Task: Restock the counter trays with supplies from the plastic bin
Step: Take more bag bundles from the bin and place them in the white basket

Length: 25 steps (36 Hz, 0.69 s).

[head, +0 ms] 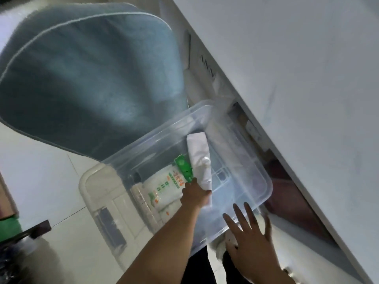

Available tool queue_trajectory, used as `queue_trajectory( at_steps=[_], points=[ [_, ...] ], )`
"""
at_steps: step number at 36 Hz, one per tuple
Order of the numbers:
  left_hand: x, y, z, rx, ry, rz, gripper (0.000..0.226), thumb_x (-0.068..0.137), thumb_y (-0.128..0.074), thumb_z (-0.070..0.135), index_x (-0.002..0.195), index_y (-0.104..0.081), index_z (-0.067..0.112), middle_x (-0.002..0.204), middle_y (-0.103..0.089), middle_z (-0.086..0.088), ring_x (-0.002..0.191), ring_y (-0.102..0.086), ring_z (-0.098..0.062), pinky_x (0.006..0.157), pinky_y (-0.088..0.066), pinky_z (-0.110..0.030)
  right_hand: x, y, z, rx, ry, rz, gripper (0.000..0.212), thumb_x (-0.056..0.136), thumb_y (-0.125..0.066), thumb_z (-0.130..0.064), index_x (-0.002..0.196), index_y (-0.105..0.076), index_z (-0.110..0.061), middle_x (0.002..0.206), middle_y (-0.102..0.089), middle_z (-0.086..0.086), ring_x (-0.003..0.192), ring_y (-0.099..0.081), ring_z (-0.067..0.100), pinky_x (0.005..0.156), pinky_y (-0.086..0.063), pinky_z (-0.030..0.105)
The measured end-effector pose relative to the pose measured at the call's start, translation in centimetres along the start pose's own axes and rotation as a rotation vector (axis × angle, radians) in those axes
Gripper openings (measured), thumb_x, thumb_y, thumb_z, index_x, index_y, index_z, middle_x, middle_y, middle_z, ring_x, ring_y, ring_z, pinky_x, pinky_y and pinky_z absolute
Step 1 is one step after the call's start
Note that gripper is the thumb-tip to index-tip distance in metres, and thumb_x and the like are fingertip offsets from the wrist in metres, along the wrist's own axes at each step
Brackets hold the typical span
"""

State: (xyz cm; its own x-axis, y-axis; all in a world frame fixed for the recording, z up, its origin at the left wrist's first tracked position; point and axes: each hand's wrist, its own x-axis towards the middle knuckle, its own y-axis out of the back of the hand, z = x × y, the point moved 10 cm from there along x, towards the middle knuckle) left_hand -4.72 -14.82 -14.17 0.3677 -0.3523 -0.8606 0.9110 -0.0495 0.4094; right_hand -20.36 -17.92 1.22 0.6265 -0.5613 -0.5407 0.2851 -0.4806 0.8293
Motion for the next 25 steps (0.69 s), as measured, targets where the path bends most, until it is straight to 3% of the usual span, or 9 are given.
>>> queue_trajectory(
  at_steps=[5,10,12,14,18,19,22,25],
  points=[
    [2.6,-2.4,3.3,0.079,0.026,0.026,0.101,0.088,-0.065,0.050,0.159,0.002,0.022,0.164,-0.014,-0.017,0.149,-0.022,-0.037,0.114,-0.034,-0.051,0.1,-2.1,0.5,-0.032,-0.015,0.088,0.060,0.072,-0.051,-0.045,0.130,-0.062,-0.031,0.150,-0.047,0.004,0.141,-0.035,0.027,0.106,-0.027,0.064],
    [3.8,-2.7,3.2,0.196,0.080,0.100,0.089,0.098,-0.054,0.035,0.158,0.010,0.018,0.164,-0.012,-0.018,0.148,-0.023,-0.038,0.111,-0.040,-0.050,0.5,-2.2,0.7,0.060,-0.030,0.041,0.061,0.069,-0.053,-0.043,0.129,-0.061,-0.035,0.155,-0.039,-0.003,0.143,-0.025,0.020,0.108,-0.025,0.054],
    [4.0,-2.3,2.9,0.205,0.086,0.136,0.082,0.099,-0.051,0.027,0.158,0.006,0.017,0.161,-0.022,-0.018,0.143,-0.034,-0.035,0.104,-0.046,-0.045,0.4,-1.6,0.6,0.072,-0.025,0.054,0.062,0.064,-0.054,-0.043,0.124,-0.066,-0.035,0.150,-0.047,-0.001,0.145,-0.018,0.017,0.109,-0.018,0.049],
    [4.0,-1.6,2.6,0.202,0.071,0.161,0.080,0.098,-0.053,0.022,0.158,0.000,0.016,0.155,-0.032,-0.017,0.135,-0.044,-0.034,0.100,-0.050,-0.043,0.4,-0.7,0.5,0.084,-0.021,0.071,0.064,0.058,-0.066,-0.042,0.121,-0.069,-0.035,0.144,-0.053,-0.001,0.149,-0.005,0.013,0.108,-0.015,0.044],
    [3.7,0.3,1.4,0.002,0.056,0.223,0.056,0.092,-0.058,0.011,0.145,-0.039,0.018,0.139,-0.054,-0.011,0.123,-0.057,-0.031,0.096,-0.051,-0.040,0.5,0.1,0.5,0.123,-0.060,-0.005,0.074,0.048,-0.087,-0.035,0.120,-0.070,-0.034,0.145,-0.052,0.000,0.148,0.015,0.006,0.102,-0.040,0.048],
    [3.5,0.9,1.0,-0.045,0.048,0.228,0.048,0.091,-0.060,0.011,0.137,-0.048,0.016,0.133,-0.060,-0.010,0.119,-0.060,-0.031,0.095,-0.051,-0.039,0.7,0.0,0.4,0.145,-0.074,-0.064,0.071,0.058,-0.084,-0.037,0.127,-0.064,-0.036,0.152,-0.042,-0.001,0.146,0.020,0.004,0.104,-0.039,0.050],
    [2.7,2.0,0.2,-0.144,-0.002,0.146,0.036,0.088,-0.061,0.012,0.124,-0.058,0.010,0.121,-0.067,-0.013,0.112,-0.064,-0.034,0.092,-0.053,-0.038,0.7,-1.0,0.4,0.250,-0.112,-0.238,0.058,0.091,-0.049,-0.044,0.147,-0.033,-0.043,0.164,0.003,-0.014,0.141,0.033,0.003,0.119,-0.009,0.046],
    [1.2,3.8,-1.1,-0.295,0.039,0.064,0.046,0.082,-0.063,0.012,0.128,-0.060,0.009,0.126,-0.066,-0.014,0.114,-0.063,-0.035,0.092,-0.051,-0.035,0.9,-0.2,0.7,0.339,-0.163,-0.235,0.052,0.096,-0.044,-0.044,0.147,-0.032,-0.041,0.163,-0.008,-0.017,0.148,0.016,0.006,0.120,-0.006,0.041]
  ],
)
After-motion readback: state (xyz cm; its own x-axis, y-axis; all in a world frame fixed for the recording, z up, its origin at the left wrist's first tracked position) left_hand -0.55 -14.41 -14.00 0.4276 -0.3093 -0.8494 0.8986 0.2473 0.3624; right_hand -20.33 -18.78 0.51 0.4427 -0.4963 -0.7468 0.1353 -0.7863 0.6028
